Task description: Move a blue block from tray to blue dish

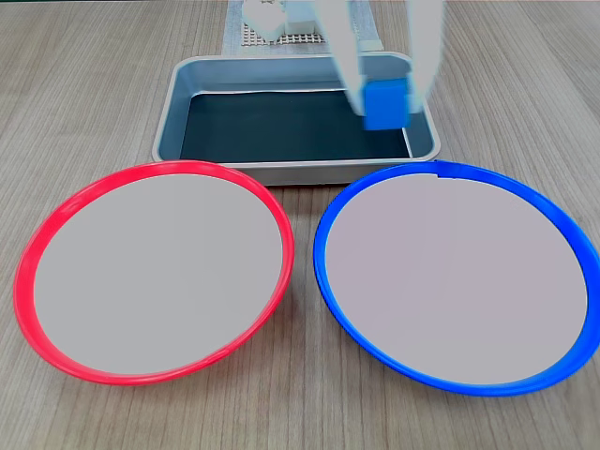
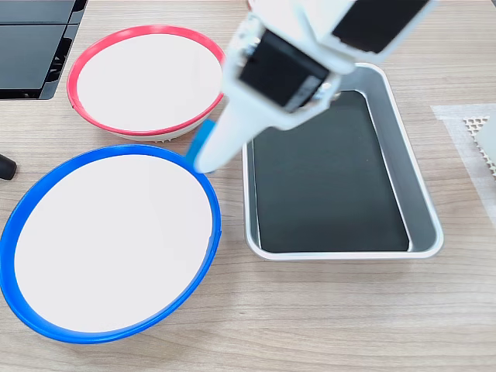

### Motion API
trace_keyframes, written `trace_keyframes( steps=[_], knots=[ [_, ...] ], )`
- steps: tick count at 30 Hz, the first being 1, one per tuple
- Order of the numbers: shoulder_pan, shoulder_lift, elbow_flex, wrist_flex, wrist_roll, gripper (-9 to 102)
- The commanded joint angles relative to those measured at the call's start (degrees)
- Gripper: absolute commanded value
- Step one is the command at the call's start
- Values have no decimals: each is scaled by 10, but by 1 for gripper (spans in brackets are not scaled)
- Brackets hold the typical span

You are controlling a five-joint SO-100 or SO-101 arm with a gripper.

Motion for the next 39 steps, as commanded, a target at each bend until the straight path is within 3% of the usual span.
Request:
trace_keyframes(
  steps=[1, 5, 11, 14, 16, 19, 22, 23, 24, 27, 30, 37, 39],
  knots=[
    [-15, -80, -103, -63, 157, 0],
    [-23, -195, -150, -142, 177, 0],
    [-27, -285, -171, -169, 135, 5],
    [-24, -299, -168, -185, 116, 16],
    [-18, -297, -162, -204, 104, 31],
    [-13, -285, -158, -225, 103, 37],
    [-4, -246, -143, -264, 136, 24],
    [2, -218, -127, -289, 160, 9],
    [7, -178, -106, -313, 187, 0],
    [39, -52, -19, -401, 303, 0],
    [75, 87, 65, -435, 411, -1],
    [145, 430, 300, -246, 658, 0],
    [155, 542, 410, -214, 664, 0]
  ],
)
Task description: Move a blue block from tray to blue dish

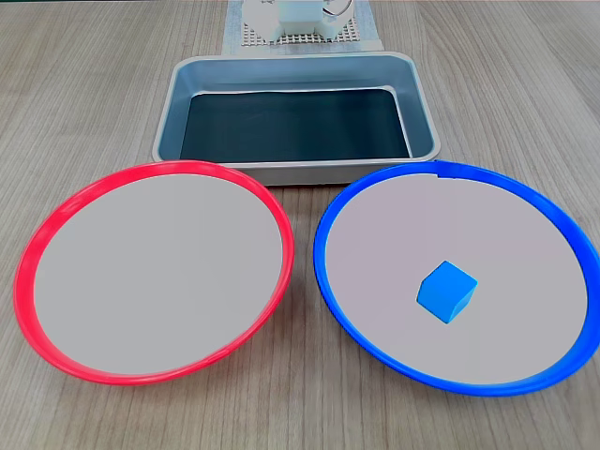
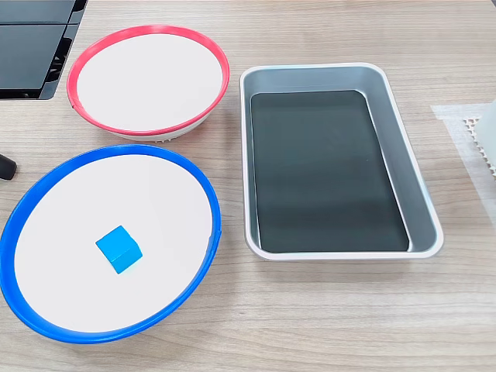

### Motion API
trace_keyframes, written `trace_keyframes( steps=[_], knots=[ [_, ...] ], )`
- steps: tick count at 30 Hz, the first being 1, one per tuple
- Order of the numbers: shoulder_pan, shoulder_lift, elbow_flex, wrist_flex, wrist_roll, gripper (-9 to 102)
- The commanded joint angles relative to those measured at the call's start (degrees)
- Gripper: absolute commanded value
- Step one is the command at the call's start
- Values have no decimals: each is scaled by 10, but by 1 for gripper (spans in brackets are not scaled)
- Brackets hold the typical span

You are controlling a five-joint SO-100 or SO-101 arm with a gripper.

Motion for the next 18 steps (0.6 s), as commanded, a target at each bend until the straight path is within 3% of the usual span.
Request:
trace_keyframes(
  steps=[1, 5, 18],
  knots=[
    [19, 214, 171, 56, 18, 0],
    [34, 387, 339, 178, -53, 0],
    [35, 514, 476, 210, -64, 0]
  ],
)
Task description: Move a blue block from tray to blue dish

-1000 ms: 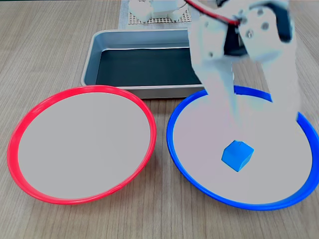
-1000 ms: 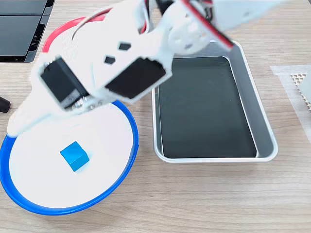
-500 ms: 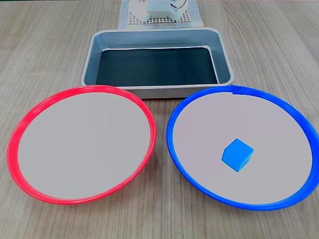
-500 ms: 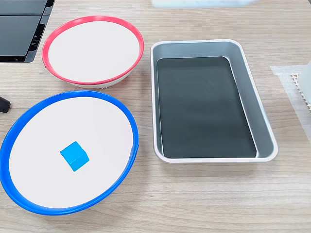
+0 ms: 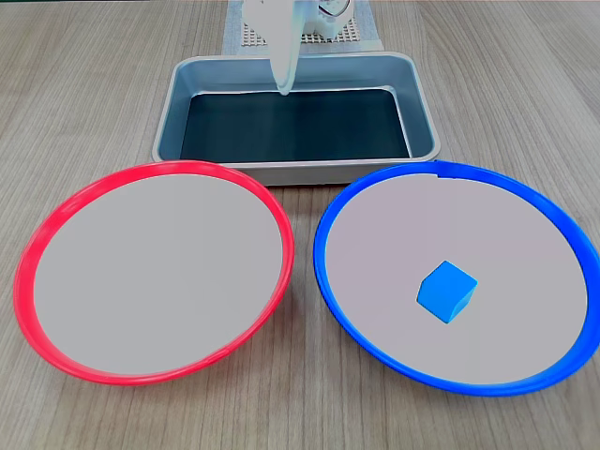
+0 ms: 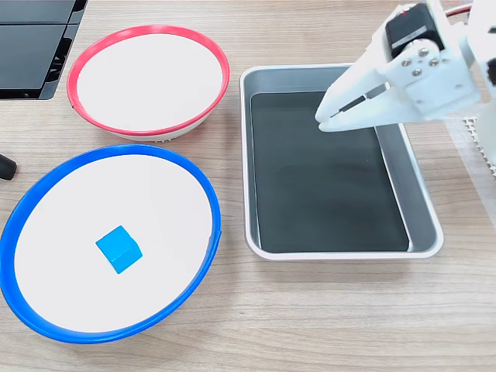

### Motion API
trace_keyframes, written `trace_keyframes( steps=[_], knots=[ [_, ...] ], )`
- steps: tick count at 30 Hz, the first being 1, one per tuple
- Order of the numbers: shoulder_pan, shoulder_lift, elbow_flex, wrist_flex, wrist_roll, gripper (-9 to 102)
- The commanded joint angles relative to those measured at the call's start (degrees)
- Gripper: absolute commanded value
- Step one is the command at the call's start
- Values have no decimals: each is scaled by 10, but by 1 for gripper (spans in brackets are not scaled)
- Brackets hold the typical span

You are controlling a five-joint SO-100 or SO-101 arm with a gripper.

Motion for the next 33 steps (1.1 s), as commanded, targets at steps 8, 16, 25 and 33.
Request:
trace_keyframes(
  steps=[8, 16, 25, 33],
  knots=[
    [3, 83, 13, 54, -1, 0],
    [3, 84, 13, 57, 1, 0],
    [0, 84, 13, 57, -2, 0],
    [0, 84, 13, 57, -2, 0]
  ],
)
